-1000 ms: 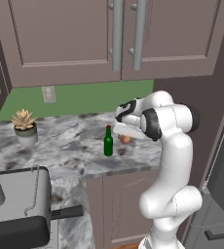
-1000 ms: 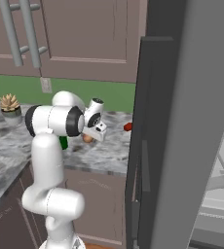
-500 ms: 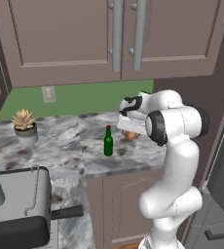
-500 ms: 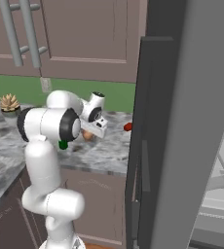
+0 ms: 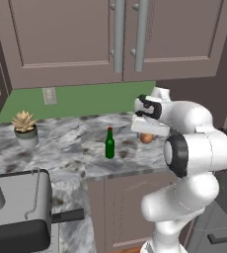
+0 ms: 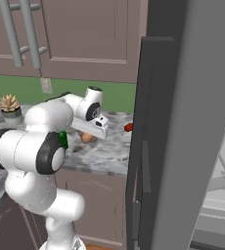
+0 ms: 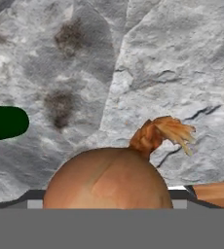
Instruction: Place the beer on the top shelf of the fridge to keep it out of children's reach, and place the onion and bell pepper on lower shelves for easy access.
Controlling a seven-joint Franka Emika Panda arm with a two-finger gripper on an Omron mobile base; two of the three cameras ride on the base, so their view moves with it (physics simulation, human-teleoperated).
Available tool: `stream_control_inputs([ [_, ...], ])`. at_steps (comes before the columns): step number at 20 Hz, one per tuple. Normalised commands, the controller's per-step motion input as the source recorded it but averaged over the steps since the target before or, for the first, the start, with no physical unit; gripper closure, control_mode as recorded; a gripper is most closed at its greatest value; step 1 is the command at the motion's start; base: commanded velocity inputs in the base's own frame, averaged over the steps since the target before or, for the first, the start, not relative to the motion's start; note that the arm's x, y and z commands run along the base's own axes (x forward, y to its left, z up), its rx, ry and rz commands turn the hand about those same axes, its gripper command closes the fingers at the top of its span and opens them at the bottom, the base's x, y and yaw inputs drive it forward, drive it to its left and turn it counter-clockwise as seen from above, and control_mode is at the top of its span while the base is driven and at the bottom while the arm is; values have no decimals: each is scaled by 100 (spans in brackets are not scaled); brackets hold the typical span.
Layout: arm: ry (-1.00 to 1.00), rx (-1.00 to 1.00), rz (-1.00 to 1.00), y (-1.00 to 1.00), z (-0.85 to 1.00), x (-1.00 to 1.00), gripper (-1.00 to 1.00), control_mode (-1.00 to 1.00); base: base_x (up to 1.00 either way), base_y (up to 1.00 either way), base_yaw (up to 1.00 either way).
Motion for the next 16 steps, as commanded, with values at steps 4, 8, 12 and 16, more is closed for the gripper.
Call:
stream_control_inputs([
  [4, -11, -12, 2, 0, 59, -100, 100, -100, 0, 0, 0],
  [8, -13, -4, 0, 0, 56, -85, 100, -100, 0, 0, 0],
  [12, -22, 0, 0, 0, 42, -66, 100, -100, 0, 0, 0],
  [16, -29, -1, 0, 0, 68, -65, 100, -100, 0, 0, 0],
])
